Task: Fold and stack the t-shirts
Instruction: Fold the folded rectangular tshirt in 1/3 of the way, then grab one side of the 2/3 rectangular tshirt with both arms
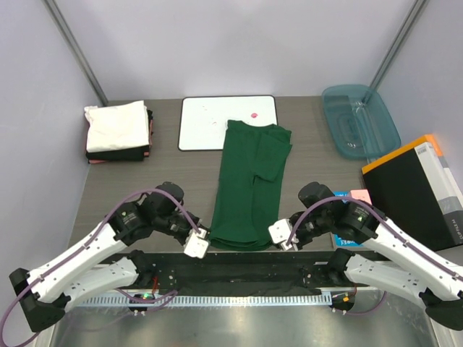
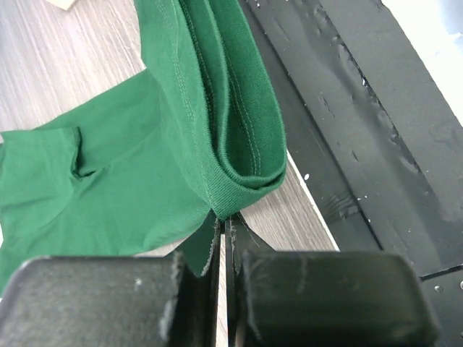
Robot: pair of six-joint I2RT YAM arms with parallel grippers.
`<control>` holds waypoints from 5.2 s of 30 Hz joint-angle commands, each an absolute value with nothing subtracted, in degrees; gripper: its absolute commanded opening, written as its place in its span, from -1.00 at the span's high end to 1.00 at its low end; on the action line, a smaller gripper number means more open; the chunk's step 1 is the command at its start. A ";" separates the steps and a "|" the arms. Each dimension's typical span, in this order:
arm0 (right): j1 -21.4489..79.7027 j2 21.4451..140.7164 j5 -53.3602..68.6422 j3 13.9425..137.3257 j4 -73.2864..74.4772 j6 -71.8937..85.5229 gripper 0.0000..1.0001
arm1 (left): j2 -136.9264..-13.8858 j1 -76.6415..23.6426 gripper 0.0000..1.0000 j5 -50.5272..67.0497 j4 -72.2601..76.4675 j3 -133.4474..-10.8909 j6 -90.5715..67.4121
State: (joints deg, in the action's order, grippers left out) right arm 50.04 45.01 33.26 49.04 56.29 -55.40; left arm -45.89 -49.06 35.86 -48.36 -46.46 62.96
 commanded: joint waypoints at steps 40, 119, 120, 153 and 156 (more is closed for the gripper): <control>33.14 58.70 16.96 42.71 30.06 -72.42 0.98 | -79.80 -33.05 1.00 36.30 -25.05 -56.51 72.07; 41.92 63.28 19.42 31.20 25.66 -61.17 -0.67 | -66.12 -41.57 0.08 31.81 -20.38 -34.55 81.21; 41.92 63.89 19.42 31.20 25.49 -61.26 -0.68 | -65.57 -41.57 0.05 31.99 -20.48 -33.76 81.73; 41.05 69.43 20.48 32.78 23.73 -62.58 -0.68 | -76.83 -41.31 -0.07 27.50 -20.55 -39.64 80.42; 40.96 69.35 20.48 33.05 24.17 -62.67 -0.68 | -71.73 -40.87 -0.61 29.35 -23.10 -38.41 80.50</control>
